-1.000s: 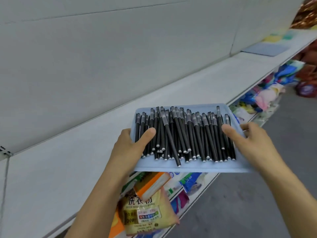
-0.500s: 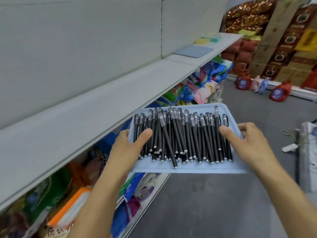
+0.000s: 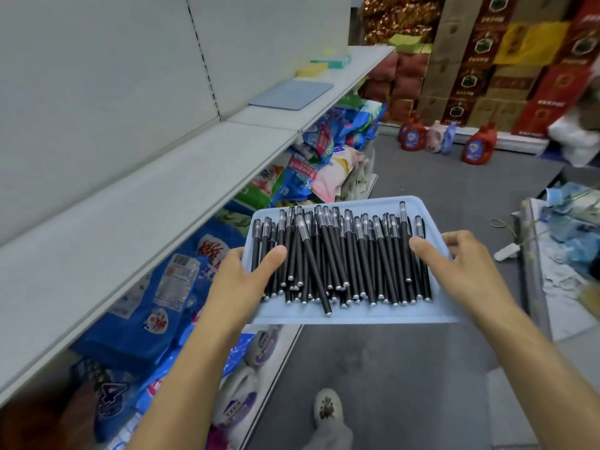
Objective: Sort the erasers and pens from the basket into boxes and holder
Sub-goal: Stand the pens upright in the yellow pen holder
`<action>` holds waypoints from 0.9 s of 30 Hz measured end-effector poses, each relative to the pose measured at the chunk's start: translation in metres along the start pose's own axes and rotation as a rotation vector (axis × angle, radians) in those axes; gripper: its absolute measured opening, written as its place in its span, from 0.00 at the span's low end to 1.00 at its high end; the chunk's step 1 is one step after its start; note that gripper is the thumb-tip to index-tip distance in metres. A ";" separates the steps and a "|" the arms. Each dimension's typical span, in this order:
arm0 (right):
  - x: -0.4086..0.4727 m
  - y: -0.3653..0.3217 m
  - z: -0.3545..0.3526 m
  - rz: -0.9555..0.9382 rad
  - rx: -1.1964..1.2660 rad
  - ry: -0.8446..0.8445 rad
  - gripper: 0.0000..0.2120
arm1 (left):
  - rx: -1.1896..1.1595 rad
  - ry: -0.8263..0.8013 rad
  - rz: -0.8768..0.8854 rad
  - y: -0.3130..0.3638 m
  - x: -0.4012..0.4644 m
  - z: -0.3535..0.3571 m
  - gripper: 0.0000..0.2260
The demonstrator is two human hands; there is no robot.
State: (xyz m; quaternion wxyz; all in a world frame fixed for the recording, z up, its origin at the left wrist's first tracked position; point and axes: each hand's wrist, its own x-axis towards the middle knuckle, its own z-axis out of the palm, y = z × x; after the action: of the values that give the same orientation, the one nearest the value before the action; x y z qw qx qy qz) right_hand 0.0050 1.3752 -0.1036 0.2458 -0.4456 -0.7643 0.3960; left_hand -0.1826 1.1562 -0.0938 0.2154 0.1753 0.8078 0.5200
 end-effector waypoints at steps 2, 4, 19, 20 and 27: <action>0.032 0.003 0.002 0.016 0.003 0.018 0.20 | 0.001 -0.014 0.010 0.010 0.033 0.015 0.18; 0.066 0.005 0.004 0.024 0.000 0.033 0.20 | 0.007 -0.026 0.020 0.023 0.067 0.029 0.20; 0.319 0.003 0.005 0.056 -0.011 0.113 0.19 | 0.074 -0.102 0.098 0.110 0.305 0.135 0.18; 0.336 0.003 0.005 0.052 -0.011 0.103 0.19 | 0.083 -0.103 0.099 0.115 0.318 0.142 0.19; 0.476 0.006 0.002 -0.032 -0.002 -0.003 0.19 | 0.018 0.036 0.074 0.157 0.399 0.201 0.24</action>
State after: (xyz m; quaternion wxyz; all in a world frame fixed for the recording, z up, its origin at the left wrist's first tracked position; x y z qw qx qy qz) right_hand -0.2225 1.7929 -0.0989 0.2505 -0.4331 -0.7721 0.3918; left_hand -0.4045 1.5743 -0.0900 0.1798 0.1974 0.8092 0.5234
